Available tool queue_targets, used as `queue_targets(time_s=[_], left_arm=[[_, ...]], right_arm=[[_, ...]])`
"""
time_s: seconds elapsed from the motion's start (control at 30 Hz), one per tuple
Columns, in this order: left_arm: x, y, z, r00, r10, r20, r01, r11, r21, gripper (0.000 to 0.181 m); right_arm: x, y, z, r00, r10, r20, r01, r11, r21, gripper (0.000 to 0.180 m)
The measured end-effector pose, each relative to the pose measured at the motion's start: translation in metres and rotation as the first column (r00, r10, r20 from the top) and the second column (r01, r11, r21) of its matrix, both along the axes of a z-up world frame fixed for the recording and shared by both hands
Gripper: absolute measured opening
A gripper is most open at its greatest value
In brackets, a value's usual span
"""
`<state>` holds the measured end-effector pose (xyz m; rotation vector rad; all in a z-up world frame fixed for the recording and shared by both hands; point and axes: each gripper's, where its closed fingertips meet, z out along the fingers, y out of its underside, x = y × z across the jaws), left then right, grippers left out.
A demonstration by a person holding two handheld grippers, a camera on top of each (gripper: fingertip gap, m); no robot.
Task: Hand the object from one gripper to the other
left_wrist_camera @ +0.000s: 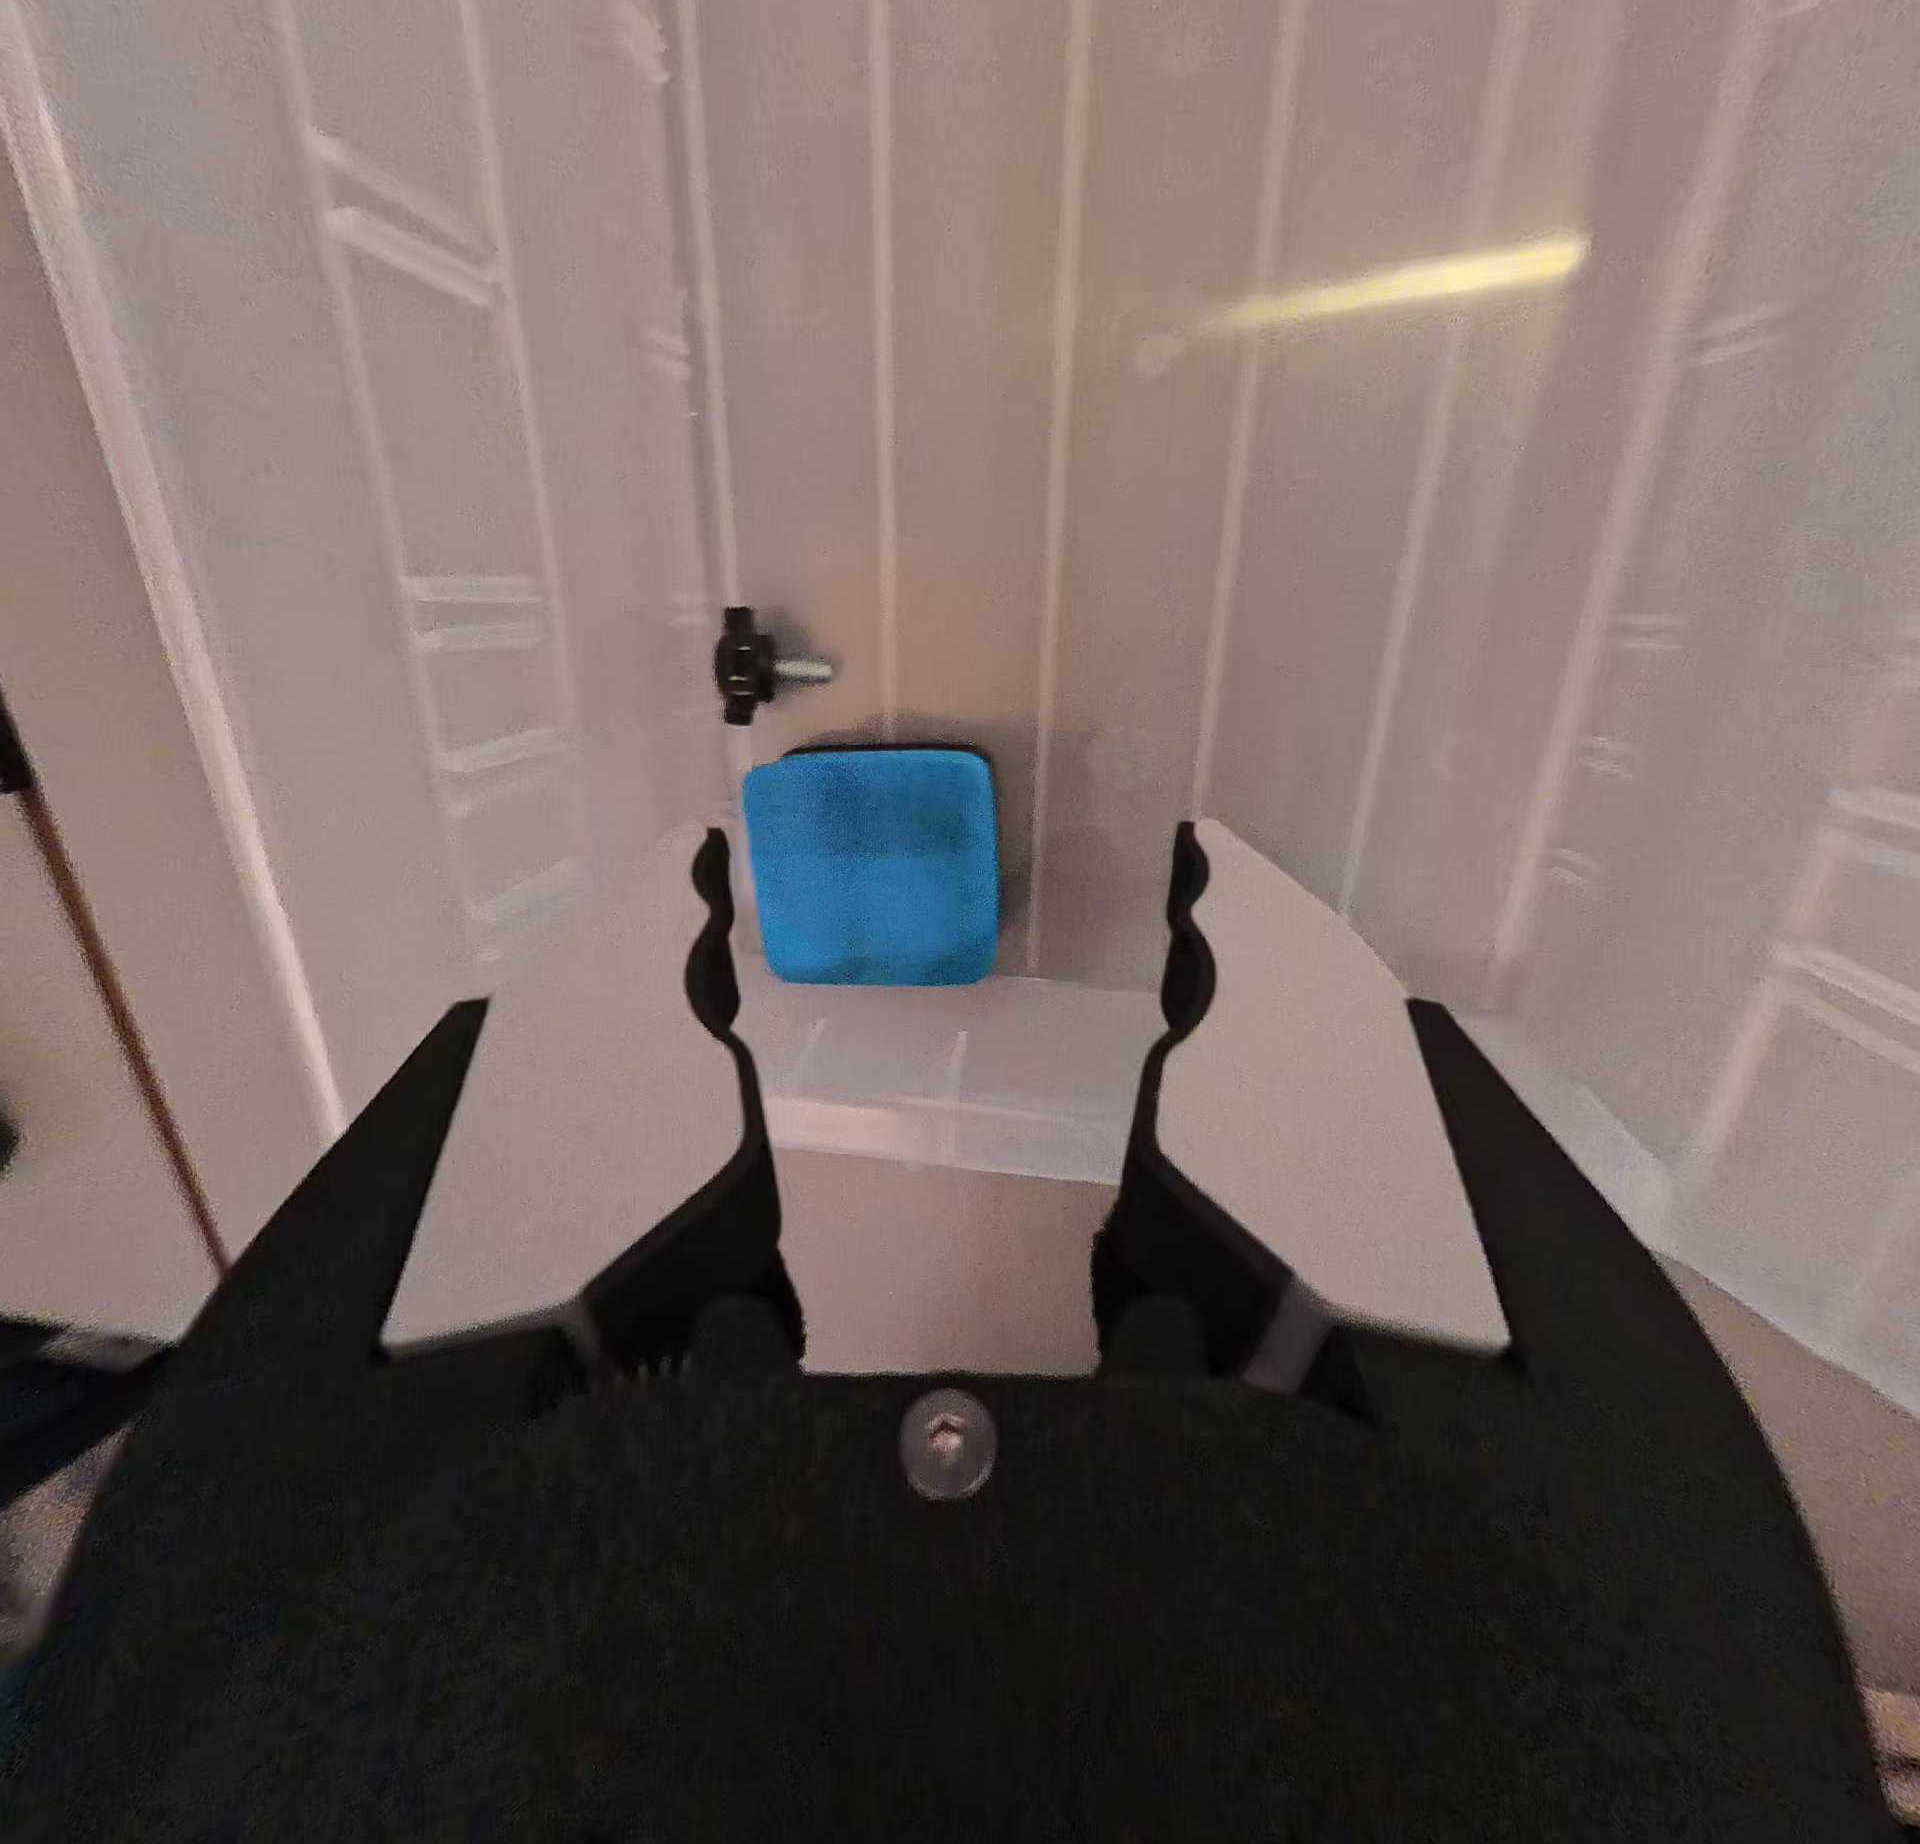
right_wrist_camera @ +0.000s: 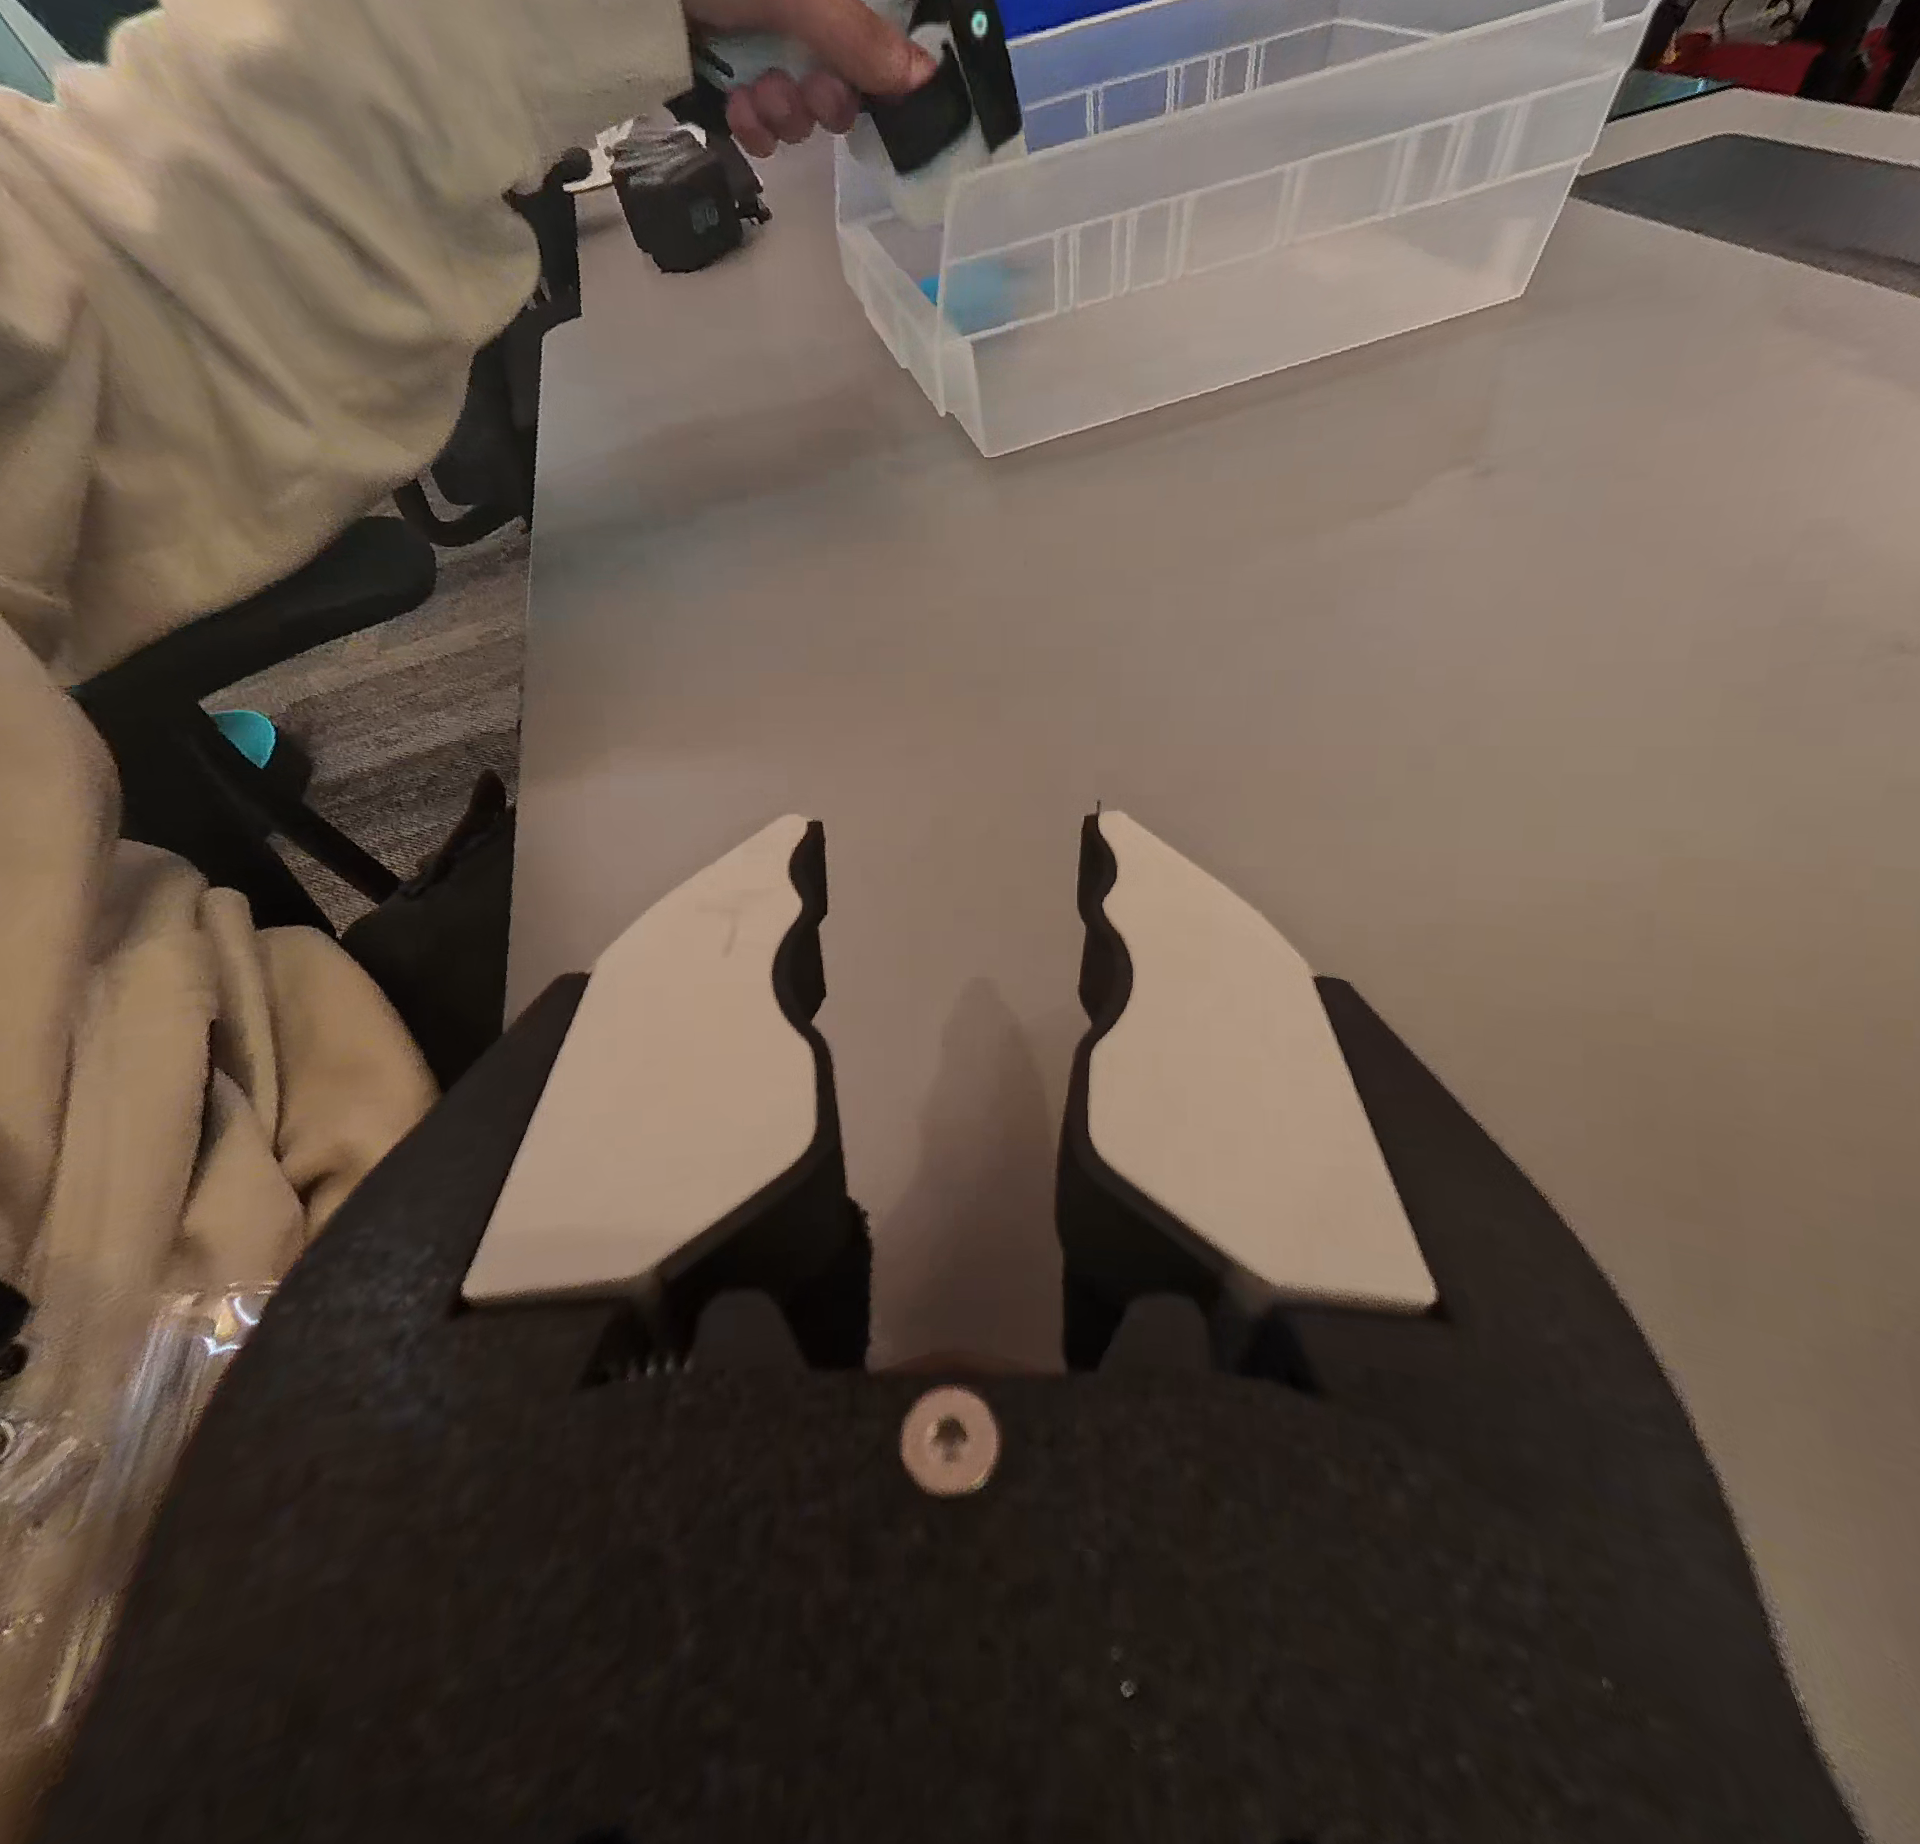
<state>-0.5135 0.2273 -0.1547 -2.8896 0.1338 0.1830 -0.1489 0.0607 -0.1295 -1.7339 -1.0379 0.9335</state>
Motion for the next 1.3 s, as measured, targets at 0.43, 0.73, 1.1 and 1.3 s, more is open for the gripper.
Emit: queue_targets(time_s=[0.43,0.73,1.1,1.3], left_arm=[[0.005,-0.002,-0.04,0.993,0.05,0.108,-0.031,0.986,-0.167,0.065],[0.011,-0.001,-0.037,0.99,-0.002,0.143,0.02,0.991,-0.129,0.034],[0.05,0.028,0.053,0.957,-0.268,-0.113,0.287,0.935,0.208,0.033],[0.125,0.029,0.135,0.847,-0.484,-0.219,0.521,0.675,0.522,0.033]], right_arm=[[0.002,0.002,-0.004,1.0,0.021,-0.014,-0.022,0.995,-0.102,0.046],[0.006,0.011,-0.001,0.997,-0.012,-0.081,-0.003,0.983,-0.182,0.043],[0.008,0.029,0.009,0.998,-0.041,-0.051,0.036,0.995,-0.096,0.041],[-0.003,0.074,0.055,0.994,-0.022,-0.106,0.013,0.996,-0.087,0.042]])
